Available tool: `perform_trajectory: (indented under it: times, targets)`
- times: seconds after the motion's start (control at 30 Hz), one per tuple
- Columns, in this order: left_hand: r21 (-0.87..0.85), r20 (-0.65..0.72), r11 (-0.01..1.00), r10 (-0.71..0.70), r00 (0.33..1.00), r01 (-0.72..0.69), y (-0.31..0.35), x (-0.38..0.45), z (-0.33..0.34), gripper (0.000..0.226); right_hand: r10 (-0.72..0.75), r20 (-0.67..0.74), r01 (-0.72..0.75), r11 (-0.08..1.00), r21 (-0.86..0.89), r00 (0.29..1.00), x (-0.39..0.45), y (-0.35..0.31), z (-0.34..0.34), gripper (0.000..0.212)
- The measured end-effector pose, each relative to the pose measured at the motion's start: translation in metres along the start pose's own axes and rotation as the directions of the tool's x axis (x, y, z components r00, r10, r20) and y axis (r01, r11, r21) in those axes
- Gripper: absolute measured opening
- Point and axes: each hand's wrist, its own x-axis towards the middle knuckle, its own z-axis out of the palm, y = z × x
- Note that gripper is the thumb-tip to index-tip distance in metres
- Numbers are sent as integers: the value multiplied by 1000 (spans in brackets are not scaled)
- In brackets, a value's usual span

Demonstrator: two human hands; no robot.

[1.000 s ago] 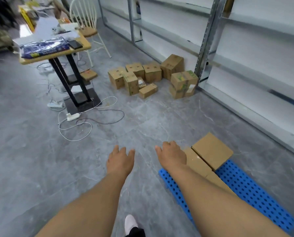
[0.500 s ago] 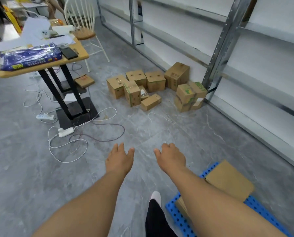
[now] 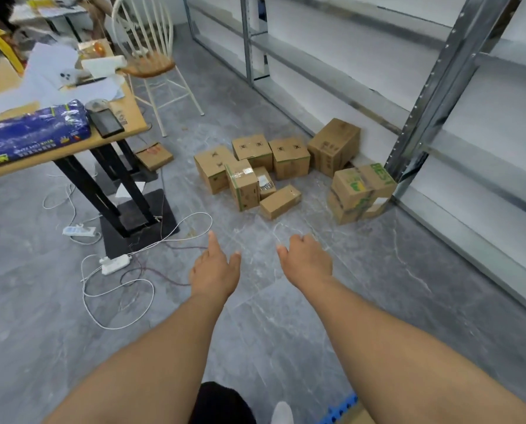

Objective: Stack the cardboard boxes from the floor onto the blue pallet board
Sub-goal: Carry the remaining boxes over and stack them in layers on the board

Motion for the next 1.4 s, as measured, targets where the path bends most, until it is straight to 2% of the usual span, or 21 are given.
perform_trajectory:
  times: [0.13, 0.37, 0.7, 0.93, 1.07, 1.2, 1.4]
  targets:
    - [32, 23, 999, -19, 1000, 19, 9, 52, 0, 75, 7, 27, -6, 1000, -13, 1000, 53, -5, -2, 45]
    - [113, 78, 993, -33, 996, 24, 32, 168, 4, 63, 30, 39, -29, 999, -22, 999, 167, -23, -17, 41]
    - [-19, 121, 998, -49, 991, 52, 79, 359, -24, 65, 56, 29, -55, 998, -30, 998, 345, -79, -54, 43]
    - [-57, 176, 988, -135, 975, 146, 96, 445, -17, 66, 94, 126, -87, 994, -59, 988, 436, -91, -56, 45]
    - [-62, 161, 975, -200, 966, 212, 100, 502, -13, 67, 41, 177, -27, 996, -82, 983, 499, -98, -50, 43]
    - [-75, 160, 951, -285, 945, 300, 113, 558, -3, 68, 7, 225, 11, 997, -78, 974, 567, -101, -45, 40]
    - [-136, 228, 903, -372, 900, 407, 132, 639, 33, 67, 31, 300, -16, 999, -51, 954, 669, -96, -28, 38]
